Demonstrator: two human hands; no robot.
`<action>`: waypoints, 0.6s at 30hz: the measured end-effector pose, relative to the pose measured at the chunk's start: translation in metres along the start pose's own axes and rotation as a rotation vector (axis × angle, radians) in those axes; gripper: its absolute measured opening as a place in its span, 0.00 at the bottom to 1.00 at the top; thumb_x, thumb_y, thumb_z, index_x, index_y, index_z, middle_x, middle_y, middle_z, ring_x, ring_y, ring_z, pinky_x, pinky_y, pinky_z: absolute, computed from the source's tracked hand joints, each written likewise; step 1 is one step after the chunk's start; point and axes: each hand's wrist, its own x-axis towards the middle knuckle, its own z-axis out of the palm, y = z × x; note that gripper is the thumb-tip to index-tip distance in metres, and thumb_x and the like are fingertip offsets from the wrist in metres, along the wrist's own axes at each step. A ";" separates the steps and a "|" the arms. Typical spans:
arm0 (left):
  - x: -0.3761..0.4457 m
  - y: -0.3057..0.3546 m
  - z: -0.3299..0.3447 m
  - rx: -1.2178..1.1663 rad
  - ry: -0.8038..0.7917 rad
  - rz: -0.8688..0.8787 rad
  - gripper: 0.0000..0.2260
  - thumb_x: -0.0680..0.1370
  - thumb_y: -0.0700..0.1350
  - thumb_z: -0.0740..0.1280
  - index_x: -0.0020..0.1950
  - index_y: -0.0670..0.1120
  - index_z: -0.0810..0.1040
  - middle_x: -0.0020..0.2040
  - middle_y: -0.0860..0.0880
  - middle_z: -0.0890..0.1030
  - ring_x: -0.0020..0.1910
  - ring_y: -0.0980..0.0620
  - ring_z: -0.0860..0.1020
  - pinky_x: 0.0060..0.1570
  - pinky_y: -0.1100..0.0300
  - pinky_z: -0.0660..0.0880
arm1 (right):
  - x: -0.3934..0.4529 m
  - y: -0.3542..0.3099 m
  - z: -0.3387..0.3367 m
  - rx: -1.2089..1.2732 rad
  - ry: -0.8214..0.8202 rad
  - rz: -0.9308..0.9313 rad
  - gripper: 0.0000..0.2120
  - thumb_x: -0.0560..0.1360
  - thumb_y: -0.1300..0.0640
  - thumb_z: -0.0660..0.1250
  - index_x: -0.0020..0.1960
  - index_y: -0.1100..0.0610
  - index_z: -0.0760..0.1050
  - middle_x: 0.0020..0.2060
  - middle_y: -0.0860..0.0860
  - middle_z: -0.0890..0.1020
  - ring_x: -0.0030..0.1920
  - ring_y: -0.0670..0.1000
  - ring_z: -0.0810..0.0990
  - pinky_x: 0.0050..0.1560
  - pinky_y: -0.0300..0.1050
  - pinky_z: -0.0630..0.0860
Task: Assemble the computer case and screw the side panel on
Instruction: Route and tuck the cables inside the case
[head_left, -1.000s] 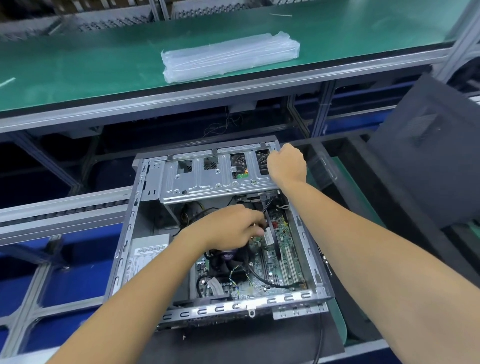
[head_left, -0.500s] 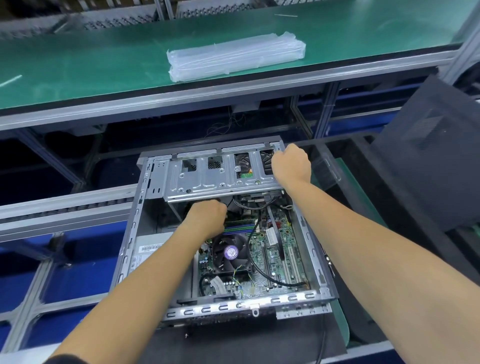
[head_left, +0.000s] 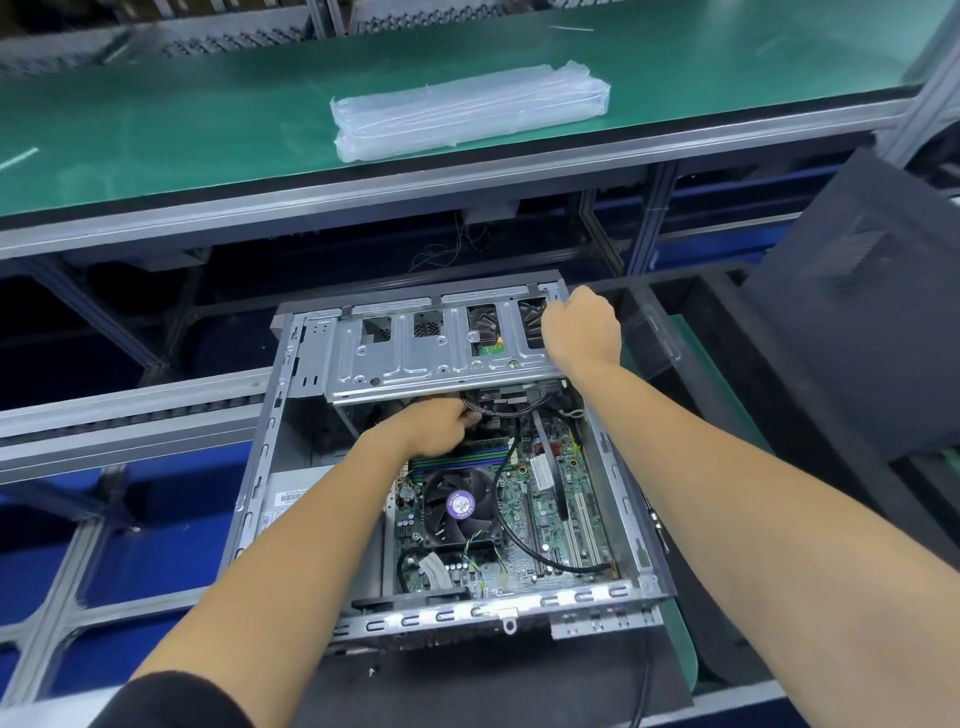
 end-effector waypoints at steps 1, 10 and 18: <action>0.001 -0.001 0.000 0.028 0.000 -0.017 0.10 0.83 0.48 0.53 0.49 0.45 0.70 0.46 0.48 0.73 0.41 0.52 0.70 0.42 0.58 0.64 | 0.000 0.000 0.000 -0.004 0.001 0.001 0.16 0.81 0.54 0.55 0.62 0.62 0.73 0.59 0.59 0.78 0.56 0.59 0.77 0.51 0.49 0.72; 0.003 0.001 0.007 0.520 0.194 -0.115 0.12 0.79 0.41 0.59 0.61 0.40 0.73 0.54 0.41 0.79 0.50 0.41 0.76 0.43 0.53 0.70 | 0.001 0.001 0.001 -0.011 0.008 0.002 0.16 0.81 0.54 0.55 0.61 0.62 0.73 0.58 0.58 0.78 0.54 0.59 0.77 0.48 0.48 0.69; -0.001 0.004 0.015 0.496 0.296 -0.081 0.07 0.75 0.39 0.63 0.50 0.38 0.77 0.40 0.43 0.76 0.38 0.44 0.75 0.35 0.56 0.71 | 0.002 0.000 0.000 0.000 -0.003 0.005 0.16 0.81 0.54 0.55 0.61 0.62 0.73 0.58 0.58 0.78 0.54 0.59 0.77 0.47 0.48 0.70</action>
